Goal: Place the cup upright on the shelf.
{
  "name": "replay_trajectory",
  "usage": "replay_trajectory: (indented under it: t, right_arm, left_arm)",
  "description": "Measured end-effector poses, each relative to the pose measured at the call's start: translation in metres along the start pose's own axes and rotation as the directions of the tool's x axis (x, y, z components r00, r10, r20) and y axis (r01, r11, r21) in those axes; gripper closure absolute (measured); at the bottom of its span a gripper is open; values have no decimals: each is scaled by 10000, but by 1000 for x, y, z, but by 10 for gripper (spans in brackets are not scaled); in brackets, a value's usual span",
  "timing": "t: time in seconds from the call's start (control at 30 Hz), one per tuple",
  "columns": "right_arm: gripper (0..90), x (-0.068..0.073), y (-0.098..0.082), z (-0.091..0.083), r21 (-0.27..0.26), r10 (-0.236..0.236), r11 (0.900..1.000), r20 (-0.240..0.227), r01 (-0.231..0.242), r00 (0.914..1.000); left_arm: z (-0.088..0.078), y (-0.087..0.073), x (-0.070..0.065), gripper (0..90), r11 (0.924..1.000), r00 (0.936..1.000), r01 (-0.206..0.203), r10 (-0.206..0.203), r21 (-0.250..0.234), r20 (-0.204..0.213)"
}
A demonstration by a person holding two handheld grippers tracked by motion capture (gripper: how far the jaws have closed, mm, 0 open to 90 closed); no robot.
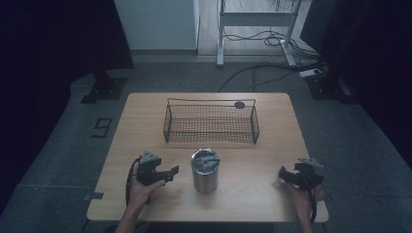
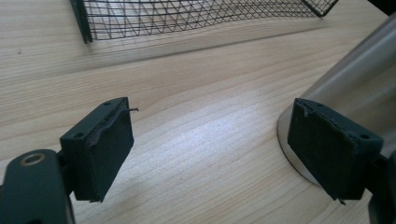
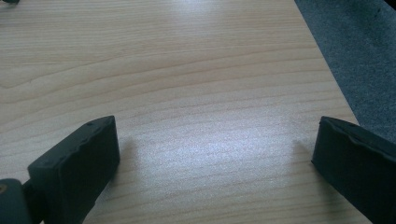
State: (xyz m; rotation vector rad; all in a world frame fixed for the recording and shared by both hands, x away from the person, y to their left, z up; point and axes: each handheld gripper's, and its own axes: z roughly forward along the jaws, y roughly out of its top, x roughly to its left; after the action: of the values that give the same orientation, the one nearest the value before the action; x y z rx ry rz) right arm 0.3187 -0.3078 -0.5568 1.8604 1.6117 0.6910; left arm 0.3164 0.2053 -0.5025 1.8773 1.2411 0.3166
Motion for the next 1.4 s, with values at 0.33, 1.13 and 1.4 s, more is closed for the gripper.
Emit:
replay_trajectory:
  t: [0.33,1.13,1.4]
  right_arm:
    - [12,0,0,0,-40,-24,10000,-36,24,10000]
    - [9,-1,0,-1,-9,-50,10000,-45,50,10000]
    - [9,-1,0,-1,-6,-50,10000,-43,50,10000]
  left_arm:
    - [-7,2,-2,144,9992,9986,-17,-5,-411,-538]
    - [-35,18,-16,42,9932,9974,-170,249,-1154,671]
    - [-44,22,-36,21,9861,9883,-767,948,-1475,1193]
